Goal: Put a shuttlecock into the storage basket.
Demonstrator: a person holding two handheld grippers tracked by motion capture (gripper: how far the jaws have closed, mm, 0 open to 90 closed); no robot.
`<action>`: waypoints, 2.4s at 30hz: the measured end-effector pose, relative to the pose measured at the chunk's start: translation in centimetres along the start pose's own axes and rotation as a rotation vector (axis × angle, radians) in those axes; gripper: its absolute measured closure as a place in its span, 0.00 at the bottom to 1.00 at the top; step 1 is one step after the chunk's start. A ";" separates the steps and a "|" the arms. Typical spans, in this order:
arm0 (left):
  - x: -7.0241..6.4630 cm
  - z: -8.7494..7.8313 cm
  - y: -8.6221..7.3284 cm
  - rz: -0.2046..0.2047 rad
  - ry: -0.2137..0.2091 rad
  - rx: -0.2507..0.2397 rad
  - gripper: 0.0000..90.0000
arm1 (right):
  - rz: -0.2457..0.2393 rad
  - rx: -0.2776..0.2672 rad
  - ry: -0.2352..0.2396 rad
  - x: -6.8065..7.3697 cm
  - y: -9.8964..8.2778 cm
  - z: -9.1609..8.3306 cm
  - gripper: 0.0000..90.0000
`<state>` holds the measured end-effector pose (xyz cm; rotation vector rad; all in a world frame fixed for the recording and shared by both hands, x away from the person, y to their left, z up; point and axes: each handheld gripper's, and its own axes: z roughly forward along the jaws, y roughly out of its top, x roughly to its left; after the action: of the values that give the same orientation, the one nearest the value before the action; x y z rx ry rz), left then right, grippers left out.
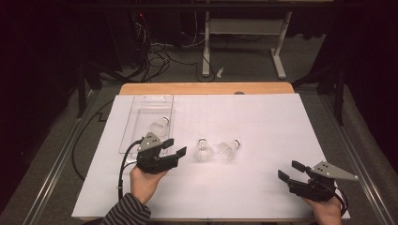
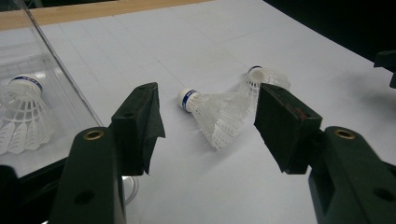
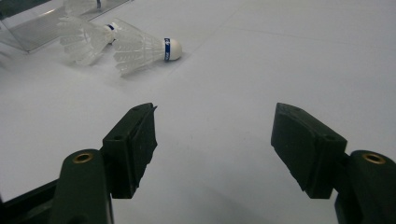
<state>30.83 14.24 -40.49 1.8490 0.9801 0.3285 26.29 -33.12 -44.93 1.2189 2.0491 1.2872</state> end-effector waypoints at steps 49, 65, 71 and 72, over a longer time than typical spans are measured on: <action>-1.9 3.3 1.6 0.028 -0.063 0.012 0.46 | -0.002 -0.002 0.001 -0.1 0.0 -0.1 0.35; -2.8 4.7 2.4 0.054 -0.078 0.026 0.46 | 0.000 -0.003 0.003 -0.1 0.0 0.0 0.35; -3.0 5.2 2.5 0.060 -0.082 0.035 0.46 | 0.000 -0.002 0.003 -0.1 0.0 0.0 0.35; -3.1 5.2 2.5 0.060 -0.083 0.036 0.46 | 0.000 -0.002 0.004 -0.1 0.0 0.0 0.35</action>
<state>33.22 8.13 -40.29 1.9123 0.8808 0.2698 26.31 -33.25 -44.94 1.2166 2.0497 1.2924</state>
